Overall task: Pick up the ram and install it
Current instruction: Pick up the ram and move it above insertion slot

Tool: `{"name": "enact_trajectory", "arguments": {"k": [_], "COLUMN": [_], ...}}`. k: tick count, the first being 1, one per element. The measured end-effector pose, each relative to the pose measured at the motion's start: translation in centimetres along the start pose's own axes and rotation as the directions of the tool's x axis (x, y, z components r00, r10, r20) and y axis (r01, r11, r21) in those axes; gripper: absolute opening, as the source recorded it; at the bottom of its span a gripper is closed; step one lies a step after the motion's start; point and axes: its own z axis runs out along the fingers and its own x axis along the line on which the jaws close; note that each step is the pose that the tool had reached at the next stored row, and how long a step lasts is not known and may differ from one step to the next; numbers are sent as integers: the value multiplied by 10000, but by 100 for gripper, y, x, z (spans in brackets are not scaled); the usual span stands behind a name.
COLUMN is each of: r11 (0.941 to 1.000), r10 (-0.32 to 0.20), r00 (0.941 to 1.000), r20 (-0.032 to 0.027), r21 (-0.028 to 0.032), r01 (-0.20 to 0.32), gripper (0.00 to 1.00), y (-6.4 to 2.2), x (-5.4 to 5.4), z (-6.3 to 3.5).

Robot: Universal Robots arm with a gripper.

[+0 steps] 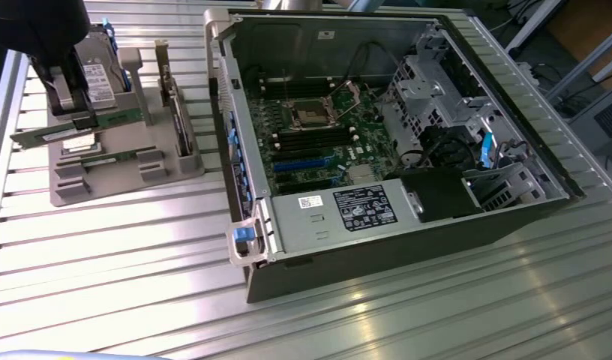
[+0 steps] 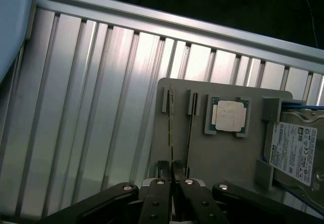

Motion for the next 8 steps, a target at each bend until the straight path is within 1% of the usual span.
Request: {"name": "enact_trajectory", "arguments": {"k": [3, 8], "r11": [10000, 10000], "r10": [0, 0], "r00": [10000, 10000], "r20": [0, 0], "r21": [-1, -1], "r01": [0, 0], "gripper": [14, 14], "y": [2, 4], "x": [-2, -3], "z": [-47, -90]}}
